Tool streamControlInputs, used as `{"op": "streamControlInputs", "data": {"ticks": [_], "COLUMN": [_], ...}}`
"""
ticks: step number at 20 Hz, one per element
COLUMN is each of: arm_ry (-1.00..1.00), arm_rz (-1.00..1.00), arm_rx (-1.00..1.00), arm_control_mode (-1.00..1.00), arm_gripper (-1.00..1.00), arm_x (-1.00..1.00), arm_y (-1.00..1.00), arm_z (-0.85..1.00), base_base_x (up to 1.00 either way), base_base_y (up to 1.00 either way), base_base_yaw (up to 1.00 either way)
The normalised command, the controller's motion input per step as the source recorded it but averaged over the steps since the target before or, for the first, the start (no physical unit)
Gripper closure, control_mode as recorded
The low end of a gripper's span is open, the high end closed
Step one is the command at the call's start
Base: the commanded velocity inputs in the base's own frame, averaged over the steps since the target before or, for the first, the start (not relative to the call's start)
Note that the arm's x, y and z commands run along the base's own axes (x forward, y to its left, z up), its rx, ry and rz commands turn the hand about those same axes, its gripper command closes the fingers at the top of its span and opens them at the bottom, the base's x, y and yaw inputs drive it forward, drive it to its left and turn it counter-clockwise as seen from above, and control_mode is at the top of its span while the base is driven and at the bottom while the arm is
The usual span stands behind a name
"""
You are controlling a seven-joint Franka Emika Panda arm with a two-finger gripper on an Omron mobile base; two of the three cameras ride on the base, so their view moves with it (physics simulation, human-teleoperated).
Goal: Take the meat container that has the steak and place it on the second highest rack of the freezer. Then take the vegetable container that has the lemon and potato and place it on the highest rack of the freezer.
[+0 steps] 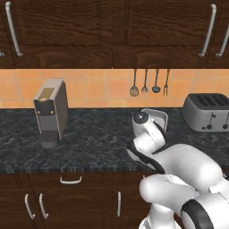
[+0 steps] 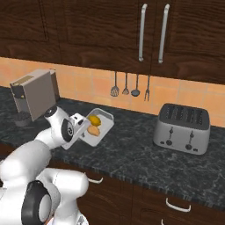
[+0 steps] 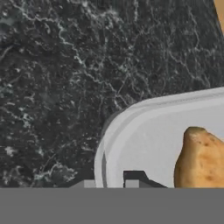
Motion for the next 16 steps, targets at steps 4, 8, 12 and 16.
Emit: {"op": "streamControlInputs", "data": {"ticks": [4,8,12,16], "arm_ry": [0.0,0.04,0.02,0.01], "arm_rz": [0.0,0.0,0.0,0.0], "arm_rx": [0.0,0.0,0.0,0.0], "arm_control_mode": [-1.0,-1.0,-1.0,-1.0], "arm_gripper": [1.0,1.0,1.0,1.0], "arm_x": [-0.91,-1.0,-1.0,-0.87], "arm_y": [0.03,0.0,0.0,0.0], "arm_z": [0.89,0.94,0.93,0.86], "base_base_x": [0.0,0.0,0.0,0.0], "base_base_y": [0.0,0.0,0.0,0.0], "base_base_yaw": [0.0,0.0,0.0,0.0]}}
